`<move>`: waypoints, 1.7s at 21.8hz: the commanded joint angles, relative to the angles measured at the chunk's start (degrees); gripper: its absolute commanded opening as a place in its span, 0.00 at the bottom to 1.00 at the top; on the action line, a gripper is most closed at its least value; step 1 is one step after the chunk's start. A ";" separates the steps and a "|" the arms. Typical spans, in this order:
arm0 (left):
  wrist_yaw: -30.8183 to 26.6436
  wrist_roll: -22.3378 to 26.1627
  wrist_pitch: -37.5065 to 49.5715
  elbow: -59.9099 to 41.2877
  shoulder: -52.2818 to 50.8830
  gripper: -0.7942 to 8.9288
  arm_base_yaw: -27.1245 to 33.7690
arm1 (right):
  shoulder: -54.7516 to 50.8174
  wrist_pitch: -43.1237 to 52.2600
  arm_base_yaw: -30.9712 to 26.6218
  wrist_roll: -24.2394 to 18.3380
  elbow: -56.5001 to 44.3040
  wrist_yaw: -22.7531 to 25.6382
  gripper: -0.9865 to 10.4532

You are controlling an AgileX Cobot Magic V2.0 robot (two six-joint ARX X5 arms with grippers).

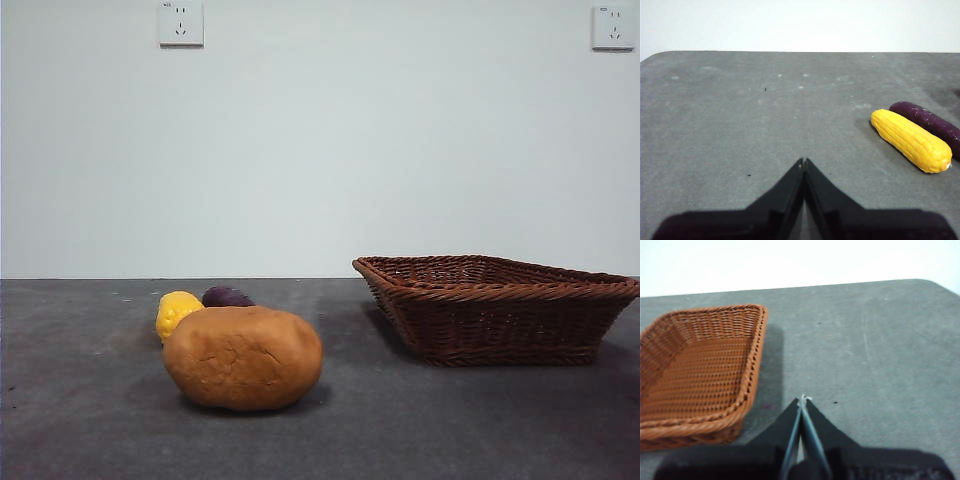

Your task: Help me put the vegetables on the table into the basket

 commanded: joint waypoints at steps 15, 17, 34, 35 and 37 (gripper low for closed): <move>-0.09 -0.33 0.09 -0.63 0.00 0.08 0.17 | -0.04 4.31 0.00 13.55 -0.63 -0.39 0.09; 0.04 -0.37 0.24 -0.63 0.00 0.08 0.17 | -0.04 4.35 0.00 13.57 -0.63 -0.37 0.09; 8.15 -19.69 1.36 -0.09 0.77 0.08 0.13 | 4.52 4.28 0.00 32.74 0.46 -11.96 0.08; 9.42 -20.70 1.33 0.17 1.20 0.08 0.13 | 5.53 4.24 0.00 32.79 0.90 -12.79 0.08; 12.04 -22.23 1.29 0.90 2.36 0.08 0.13 | 7.74 4.20 0.00 32.76 2.10 -14.05 0.08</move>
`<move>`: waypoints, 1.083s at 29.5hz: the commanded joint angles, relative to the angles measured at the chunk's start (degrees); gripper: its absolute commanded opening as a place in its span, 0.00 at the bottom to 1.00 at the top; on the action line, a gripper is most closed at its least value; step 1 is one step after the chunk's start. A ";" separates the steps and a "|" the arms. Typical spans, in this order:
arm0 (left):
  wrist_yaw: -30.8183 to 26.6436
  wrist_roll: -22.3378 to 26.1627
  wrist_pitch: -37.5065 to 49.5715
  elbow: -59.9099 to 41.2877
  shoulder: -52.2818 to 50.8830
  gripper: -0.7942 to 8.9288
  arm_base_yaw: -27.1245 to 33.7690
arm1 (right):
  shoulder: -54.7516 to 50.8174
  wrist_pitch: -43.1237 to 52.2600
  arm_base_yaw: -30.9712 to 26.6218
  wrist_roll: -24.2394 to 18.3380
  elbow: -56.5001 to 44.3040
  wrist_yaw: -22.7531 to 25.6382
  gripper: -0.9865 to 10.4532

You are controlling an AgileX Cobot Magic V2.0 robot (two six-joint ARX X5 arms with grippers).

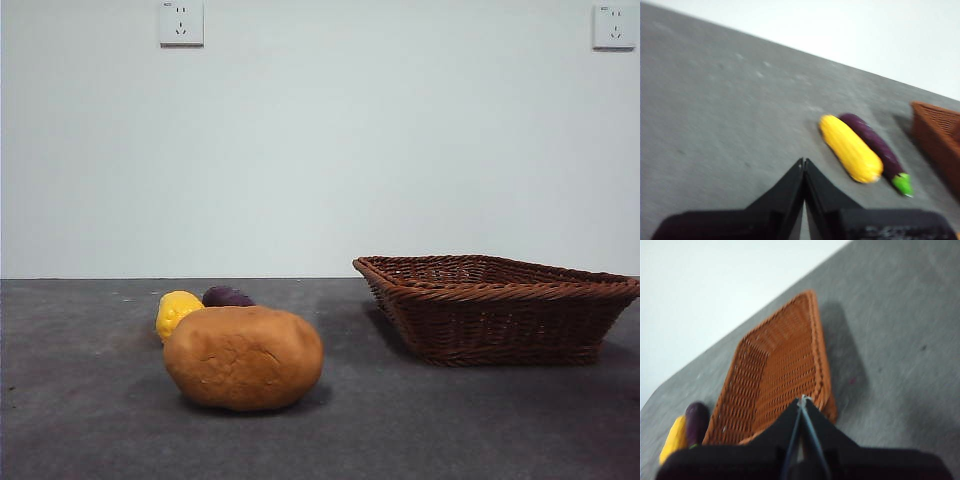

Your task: Help me put the vegetables on the table into the basket

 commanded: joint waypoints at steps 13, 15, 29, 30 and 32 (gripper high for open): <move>14.51 -5.90 -0.98 10.91 21.75 0.08 -0.07 | 26.08 -5.68 0.02 -4.24 16.94 -16.22 0.08; 16.39 -5.55 -1.01 13.05 26.86 0.08 -0.15 | 30.10 -7.74 0.00 -4.26 19.91 -16.22 0.08; 25.94 -0.85 -7.34 34.32 61.18 0.08 -0.15 | 53.20 -32.61 0.00 -16.63 44.78 -16.15 0.34; 26.27 -0.87 -7.34 34.86 61.61 0.08 -0.15 | 55.84 -33.55 0.02 -18.01 47.15 -15.91 0.40; 26.21 -0.68 -7.08 35.36 61.88 0.08 -0.15 | 62.03 -35.39 0.02 -19.98 52.37 -14.73 0.47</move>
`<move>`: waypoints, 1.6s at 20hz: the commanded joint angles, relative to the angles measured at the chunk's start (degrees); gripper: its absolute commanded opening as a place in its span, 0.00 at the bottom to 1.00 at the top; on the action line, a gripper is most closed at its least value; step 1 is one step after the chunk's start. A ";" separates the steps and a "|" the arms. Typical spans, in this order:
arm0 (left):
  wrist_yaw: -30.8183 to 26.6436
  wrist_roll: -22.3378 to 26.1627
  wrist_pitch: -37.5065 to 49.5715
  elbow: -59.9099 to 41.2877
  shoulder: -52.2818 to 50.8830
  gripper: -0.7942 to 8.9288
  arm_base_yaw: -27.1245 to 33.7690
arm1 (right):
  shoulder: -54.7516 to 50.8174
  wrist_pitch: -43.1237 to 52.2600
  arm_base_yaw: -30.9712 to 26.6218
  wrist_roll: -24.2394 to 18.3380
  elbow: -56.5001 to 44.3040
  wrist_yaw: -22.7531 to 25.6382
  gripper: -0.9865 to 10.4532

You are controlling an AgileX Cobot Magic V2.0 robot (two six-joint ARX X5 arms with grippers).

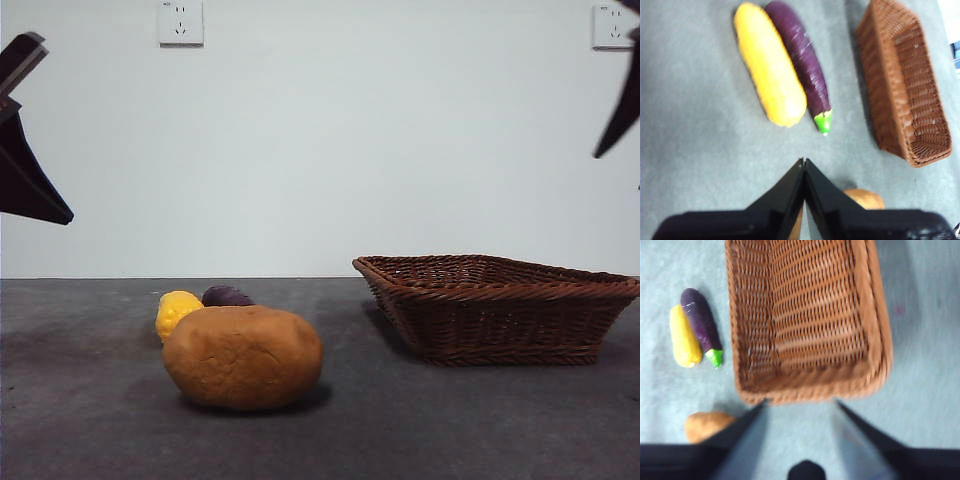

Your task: Help me put the vegetables on the table into the basket

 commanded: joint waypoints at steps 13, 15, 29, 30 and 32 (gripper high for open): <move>-1.57 11.78 -5.86 0.04 0.61 0.08 -0.13 | 44.24 -16.28 2.71 -15.08 40.04 13.62 0.55; -3.76 12.76 -6.97 0.04 0.61 0.08 -0.13 | 48.57 -17.64 3.91 -16.22 43.69 15.56 0.55; -4.72 12.39 -11.37 0.17 0.72 0.08 -0.44 | 57.29 -18.27 4.87 -17.00 47.34 16.35 0.08; -4.72 11.47 -11.96 0.94 1.09 0.08 -0.44 | 56.39 -18.38 4.87 -17.07 47.67 16.35 0.08; -4.87 10.05 -13.94 4.72 2.78 0.08 -0.55 | 53.94 -18.60 4.87 -17.09 48.13 16.28 0.08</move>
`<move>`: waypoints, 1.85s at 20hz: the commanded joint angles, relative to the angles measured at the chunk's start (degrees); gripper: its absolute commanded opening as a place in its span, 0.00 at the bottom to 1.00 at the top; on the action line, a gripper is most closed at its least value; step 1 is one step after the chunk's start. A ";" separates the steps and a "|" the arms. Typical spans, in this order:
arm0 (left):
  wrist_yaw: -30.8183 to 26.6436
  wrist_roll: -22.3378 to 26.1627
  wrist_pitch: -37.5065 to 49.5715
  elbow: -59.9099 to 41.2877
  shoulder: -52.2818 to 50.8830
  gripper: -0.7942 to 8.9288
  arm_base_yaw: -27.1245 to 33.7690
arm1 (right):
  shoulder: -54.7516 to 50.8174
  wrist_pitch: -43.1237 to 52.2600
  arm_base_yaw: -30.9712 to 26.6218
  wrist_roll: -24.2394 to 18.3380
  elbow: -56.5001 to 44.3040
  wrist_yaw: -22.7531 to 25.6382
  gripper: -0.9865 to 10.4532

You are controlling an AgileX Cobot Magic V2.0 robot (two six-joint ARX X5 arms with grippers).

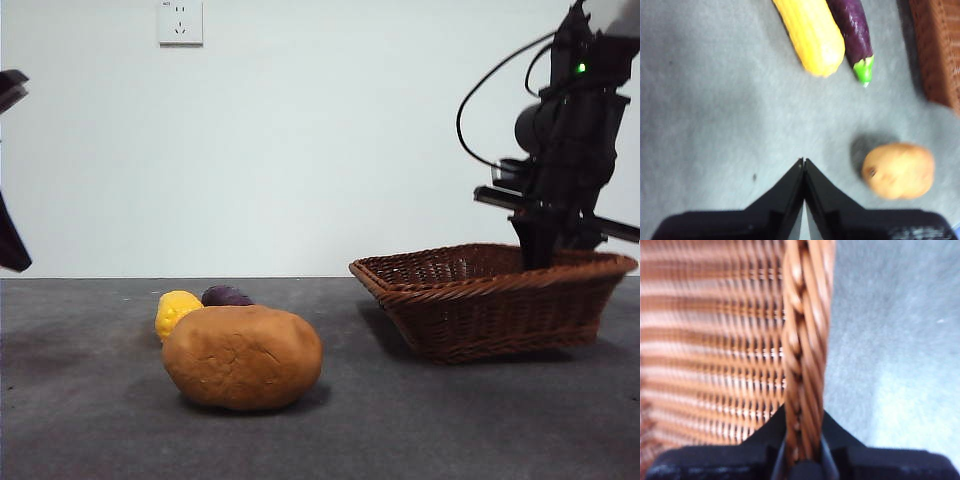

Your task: Help me put the vegetables on the table into the basket

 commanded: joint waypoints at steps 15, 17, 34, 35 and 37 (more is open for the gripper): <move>-17.75 -1.55 -25.68 50.45 41.79 0.73 -11.69 | -12.22 -8.68 0.11 -3.45 0.63 0.57 0.08; -21.31 -2.14 -26.23 51.65 44.13 0.73 -12.94 | -12.31 -8.83 0.11 -3.50 0.63 0.55 0.08; -24.00 -4.57 -23.43 51.65 51.19 0.69 -13.64 | -12.33 -9.51 0.11 -4.57 0.55 0.55 0.08; -24.04 -4.55 -23.43 51.65 51.19 0.58 -13.64 | -12.33 -9.55 0.11 -4.57 0.52 0.55 0.08; -24.15 -4.52 -23.89 51.65 51.19 0.42 -13.62 | -12.33 -9.66 0.11 -4.57 0.52 0.55 0.08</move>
